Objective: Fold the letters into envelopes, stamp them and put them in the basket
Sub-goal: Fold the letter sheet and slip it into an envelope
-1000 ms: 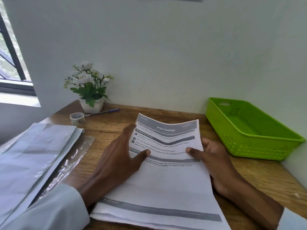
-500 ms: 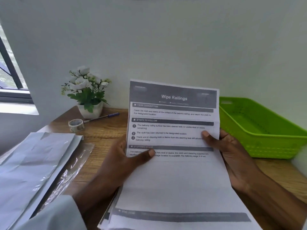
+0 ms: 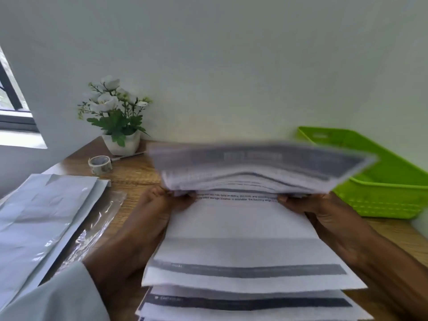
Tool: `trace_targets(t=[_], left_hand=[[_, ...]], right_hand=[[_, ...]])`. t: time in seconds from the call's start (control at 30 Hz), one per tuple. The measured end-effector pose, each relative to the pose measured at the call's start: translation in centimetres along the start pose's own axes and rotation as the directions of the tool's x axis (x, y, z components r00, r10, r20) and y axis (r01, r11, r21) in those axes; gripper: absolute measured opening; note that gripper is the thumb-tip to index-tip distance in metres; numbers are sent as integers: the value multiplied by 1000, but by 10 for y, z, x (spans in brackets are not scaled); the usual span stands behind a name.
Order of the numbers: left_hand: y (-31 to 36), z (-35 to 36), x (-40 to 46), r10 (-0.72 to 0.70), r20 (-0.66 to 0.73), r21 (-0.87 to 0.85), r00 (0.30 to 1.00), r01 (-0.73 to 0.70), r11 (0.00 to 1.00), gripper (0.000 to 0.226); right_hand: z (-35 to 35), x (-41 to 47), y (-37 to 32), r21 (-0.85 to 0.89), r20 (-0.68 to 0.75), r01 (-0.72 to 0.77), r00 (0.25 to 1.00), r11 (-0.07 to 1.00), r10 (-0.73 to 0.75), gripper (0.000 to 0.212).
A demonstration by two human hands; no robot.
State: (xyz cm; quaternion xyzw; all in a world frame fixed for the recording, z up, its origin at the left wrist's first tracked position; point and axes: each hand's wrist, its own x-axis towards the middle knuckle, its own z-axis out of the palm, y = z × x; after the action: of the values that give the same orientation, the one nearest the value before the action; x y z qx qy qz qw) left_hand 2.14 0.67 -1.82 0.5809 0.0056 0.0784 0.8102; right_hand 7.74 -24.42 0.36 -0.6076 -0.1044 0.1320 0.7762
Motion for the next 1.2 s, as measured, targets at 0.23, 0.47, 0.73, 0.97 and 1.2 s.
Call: trace_targets(t=[0.23, 0.47, 0.73, 0.97, 1.2], left_hand=[[8, -11, 12, -210, -95, -86, 973, 202, 976, 36], [8, 3, 3, -118, -48, 116, 992, 123, 986, 22], [5, -5, 1, -98, -14, 11, 995, 98, 995, 63], [9, -1, -4, -131, 15, -44, 991, 132, 990, 52], [5, 2, -10, -244, 100, 0, 965, 245, 969, 36]], right_hand=[[2, -3, -7, -163, -44, -105, 994, 981, 99, 34], [2, -5, -2, -308, -36, 150, 985, 940, -169, 32], [-10, 6, -4, 158, 35, -117, 993, 981, 112, 35], [-3, -4, 7, -97, 4, -107, 994, 990, 108, 43], [-3, -4, 9, -28, 47, -141, 989, 990, 142, 41]])
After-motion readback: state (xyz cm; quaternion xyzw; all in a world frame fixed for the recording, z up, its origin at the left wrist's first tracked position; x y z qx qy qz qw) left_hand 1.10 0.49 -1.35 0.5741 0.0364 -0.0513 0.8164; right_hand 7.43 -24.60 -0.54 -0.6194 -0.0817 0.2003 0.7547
